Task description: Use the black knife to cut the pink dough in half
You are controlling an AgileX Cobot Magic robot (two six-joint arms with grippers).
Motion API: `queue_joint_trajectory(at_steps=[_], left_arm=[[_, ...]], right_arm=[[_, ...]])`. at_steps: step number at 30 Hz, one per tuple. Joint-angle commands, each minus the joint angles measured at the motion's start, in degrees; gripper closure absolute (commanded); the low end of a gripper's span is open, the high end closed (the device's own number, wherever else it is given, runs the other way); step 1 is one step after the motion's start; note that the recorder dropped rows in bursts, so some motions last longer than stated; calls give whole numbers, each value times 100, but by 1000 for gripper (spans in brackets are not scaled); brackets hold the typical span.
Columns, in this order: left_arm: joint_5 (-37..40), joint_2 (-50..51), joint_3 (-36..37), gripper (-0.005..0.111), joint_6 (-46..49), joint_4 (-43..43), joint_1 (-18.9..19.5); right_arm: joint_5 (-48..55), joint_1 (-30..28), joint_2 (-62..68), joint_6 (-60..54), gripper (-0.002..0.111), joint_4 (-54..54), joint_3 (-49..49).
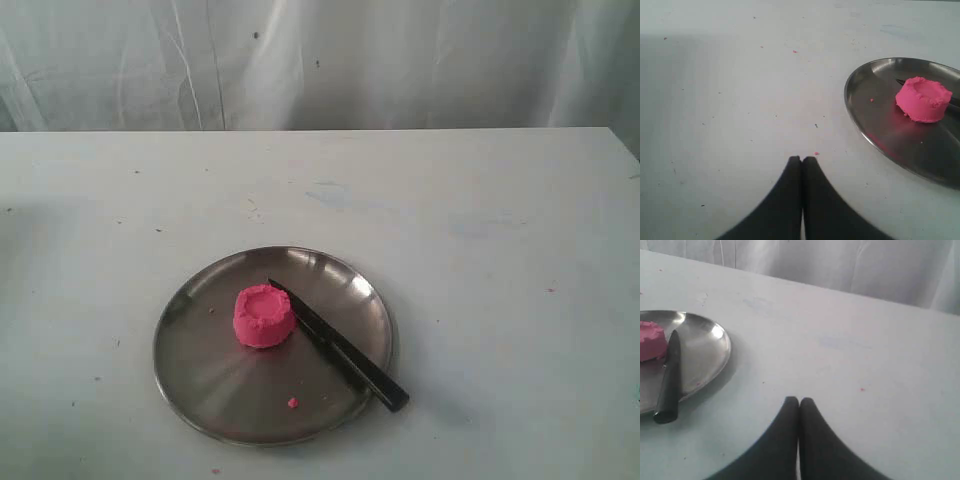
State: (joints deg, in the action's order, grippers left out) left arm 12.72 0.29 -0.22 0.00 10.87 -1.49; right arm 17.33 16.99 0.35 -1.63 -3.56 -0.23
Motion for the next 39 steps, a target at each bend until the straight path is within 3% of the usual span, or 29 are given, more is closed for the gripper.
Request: queue_joint_trajectory(at_steps=[1,6,11,20,25,31,36,39], left_arm=[[-18,-29,22,107,0,33,11],[-18,-29,22,107,0,33,11],[-18,-29,22,107,0,33,11],[-18,-29,22,107,0,33,11],[-18,-29,22,107,0,33,11],[-18,-29,22,107,0,33,11],[-18,-29,22,107,0,33,11],[-19,-29,22,107,0,33,11]], right_arm=[[-698,-48,-35,-120,108,14,23],[-1145,-48,-35,25,108,395,23],[-2296,-48,-35,821,108,940,23],[-3546,-48,-35,1368,108,953,23],[-4014,-48,-35,2287,108,953,23],[-3792,-48,-35,4257,108,771,23],[-2231,92,-35,5632,108,-465,-154],[-1733,359,-35,5808,108,-865,-452]])
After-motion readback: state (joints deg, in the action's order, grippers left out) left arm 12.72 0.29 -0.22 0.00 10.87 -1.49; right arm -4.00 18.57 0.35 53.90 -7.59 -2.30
